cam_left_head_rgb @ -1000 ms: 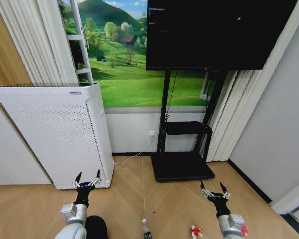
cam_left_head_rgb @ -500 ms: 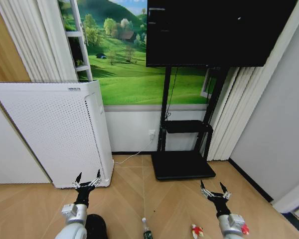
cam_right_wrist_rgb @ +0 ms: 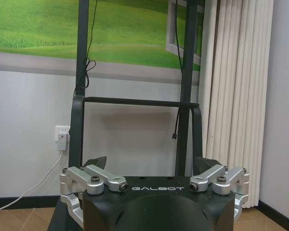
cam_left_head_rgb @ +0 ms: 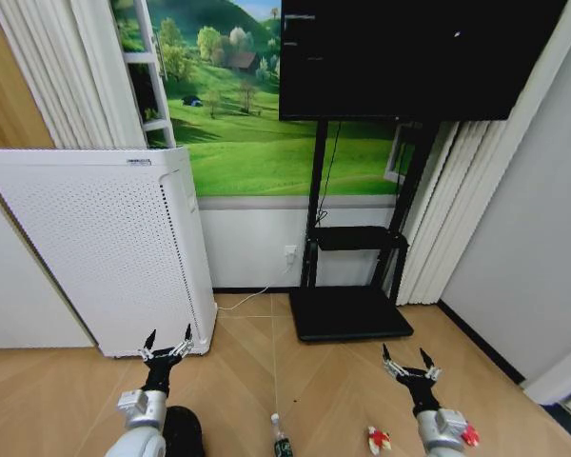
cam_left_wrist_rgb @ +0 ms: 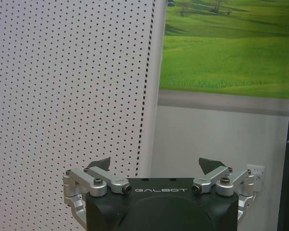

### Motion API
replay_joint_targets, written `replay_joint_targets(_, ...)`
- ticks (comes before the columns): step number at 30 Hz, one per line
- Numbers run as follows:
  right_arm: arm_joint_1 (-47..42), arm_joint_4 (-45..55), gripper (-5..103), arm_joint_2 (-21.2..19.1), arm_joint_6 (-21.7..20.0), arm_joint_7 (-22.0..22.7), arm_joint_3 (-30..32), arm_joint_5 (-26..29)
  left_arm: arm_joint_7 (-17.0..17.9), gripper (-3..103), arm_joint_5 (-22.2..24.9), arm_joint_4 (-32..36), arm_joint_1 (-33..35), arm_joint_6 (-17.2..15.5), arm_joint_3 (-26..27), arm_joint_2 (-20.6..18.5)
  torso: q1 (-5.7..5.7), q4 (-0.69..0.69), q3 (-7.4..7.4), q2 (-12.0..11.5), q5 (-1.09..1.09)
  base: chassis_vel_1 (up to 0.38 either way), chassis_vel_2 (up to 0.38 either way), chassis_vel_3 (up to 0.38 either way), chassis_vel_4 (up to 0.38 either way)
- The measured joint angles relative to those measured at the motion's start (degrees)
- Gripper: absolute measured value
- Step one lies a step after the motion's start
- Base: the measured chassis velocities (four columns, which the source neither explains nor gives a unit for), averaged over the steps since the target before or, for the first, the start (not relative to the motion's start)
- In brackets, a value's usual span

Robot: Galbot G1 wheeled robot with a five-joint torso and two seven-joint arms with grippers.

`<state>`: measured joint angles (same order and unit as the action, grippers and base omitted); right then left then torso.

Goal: Pick up the trash bin and place the garbage on the floor into it.

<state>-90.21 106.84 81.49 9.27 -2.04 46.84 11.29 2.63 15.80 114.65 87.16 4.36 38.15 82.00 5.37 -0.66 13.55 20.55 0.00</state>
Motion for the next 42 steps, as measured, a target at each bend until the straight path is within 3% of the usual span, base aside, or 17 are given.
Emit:
replay_joint_targets(28,-0.71,0.48,100,-0.02,0.38,-0.15,0.25,0.22,-0.34,100,-0.2,0.42,0.53,0.26,0.1,-0.21,-1.86,0.0,-4.1,-5.97,0.0,0.0,0.0,0.0,0.0)
replay_joint_targets(42,-0.06,-0.24,100,0.05,0.44,-0.23,0.02,0.21,-0.36,100,-0.66,-0.27,0.17,0.3,0.05,-0.05,-2.71,0.0,-6.93,-9.66,0.0,0.0,0.0,0.0,0.0)
